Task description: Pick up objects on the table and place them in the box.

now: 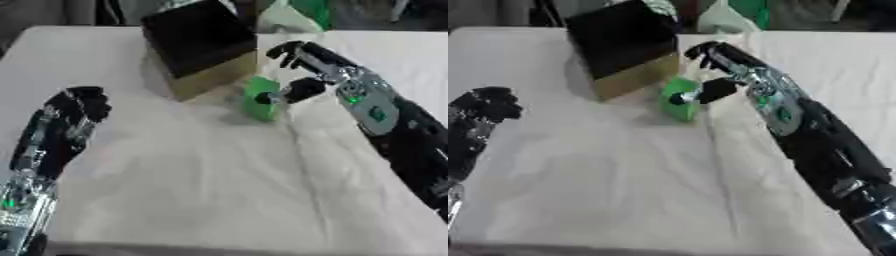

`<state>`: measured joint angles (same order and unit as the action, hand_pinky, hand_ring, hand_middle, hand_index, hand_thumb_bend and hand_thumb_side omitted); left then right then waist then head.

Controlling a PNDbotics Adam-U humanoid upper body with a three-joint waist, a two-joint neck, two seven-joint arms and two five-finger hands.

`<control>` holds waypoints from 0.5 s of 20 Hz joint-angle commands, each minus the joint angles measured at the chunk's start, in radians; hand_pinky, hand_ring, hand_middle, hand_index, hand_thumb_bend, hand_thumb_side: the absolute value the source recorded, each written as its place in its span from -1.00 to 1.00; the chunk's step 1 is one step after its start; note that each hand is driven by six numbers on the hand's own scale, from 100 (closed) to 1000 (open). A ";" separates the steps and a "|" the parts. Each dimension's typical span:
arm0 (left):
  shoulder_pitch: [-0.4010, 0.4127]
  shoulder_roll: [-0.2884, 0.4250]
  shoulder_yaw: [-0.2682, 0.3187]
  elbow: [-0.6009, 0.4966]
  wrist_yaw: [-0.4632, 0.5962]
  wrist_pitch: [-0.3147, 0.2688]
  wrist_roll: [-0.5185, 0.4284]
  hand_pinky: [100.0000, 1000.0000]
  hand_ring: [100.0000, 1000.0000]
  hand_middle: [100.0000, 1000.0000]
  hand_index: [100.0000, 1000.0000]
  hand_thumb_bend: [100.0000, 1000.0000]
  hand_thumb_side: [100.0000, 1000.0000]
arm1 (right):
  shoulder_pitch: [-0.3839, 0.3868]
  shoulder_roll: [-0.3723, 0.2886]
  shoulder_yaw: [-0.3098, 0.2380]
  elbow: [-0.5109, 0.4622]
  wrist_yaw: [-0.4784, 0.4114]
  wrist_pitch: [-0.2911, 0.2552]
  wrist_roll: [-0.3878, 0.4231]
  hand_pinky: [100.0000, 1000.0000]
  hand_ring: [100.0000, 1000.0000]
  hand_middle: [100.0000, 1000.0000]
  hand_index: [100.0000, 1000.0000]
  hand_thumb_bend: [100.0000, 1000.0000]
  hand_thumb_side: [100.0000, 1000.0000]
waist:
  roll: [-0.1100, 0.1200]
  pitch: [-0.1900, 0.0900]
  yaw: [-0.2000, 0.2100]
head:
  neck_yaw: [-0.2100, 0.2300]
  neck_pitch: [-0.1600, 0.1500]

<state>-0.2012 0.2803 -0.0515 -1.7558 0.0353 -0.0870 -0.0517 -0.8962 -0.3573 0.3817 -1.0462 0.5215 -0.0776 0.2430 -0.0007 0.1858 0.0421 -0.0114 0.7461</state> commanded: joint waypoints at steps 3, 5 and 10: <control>-0.009 0.006 0.002 -0.014 0.004 0.000 -0.002 0.26 0.19 0.13 0.39 -0.23 0.01 | -0.014 -0.009 -0.016 0.007 0.013 -0.005 -0.002 0.45 0.48 0.59 0.77 0.38 0.01 | 0.005 -0.018 0.002 | -0.002 -0.009; -0.010 0.005 0.001 -0.014 0.005 0.000 -0.002 0.26 0.19 0.13 0.39 -0.23 0.01 | -0.013 -0.008 -0.017 0.009 0.013 -0.007 -0.002 0.45 0.48 0.59 0.77 0.38 0.02 | 0.005 -0.019 0.002 | -0.003 -0.010; -0.011 0.005 0.000 -0.014 0.005 0.000 -0.003 0.26 0.19 0.13 0.39 -0.23 0.01 | -0.012 -0.003 -0.018 0.024 0.023 -0.006 0.004 0.46 0.48 0.59 0.77 0.38 0.04 | 0.005 -0.018 0.004 | -0.003 -0.010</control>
<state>-0.2014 0.2801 -0.0515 -1.7558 0.0360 -0.0870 -0.0517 -0.8915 -0.3548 0.3758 -1.0187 0.5371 -0.0814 0.2442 0.0030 0.1856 0.0439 -0.0117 0.7456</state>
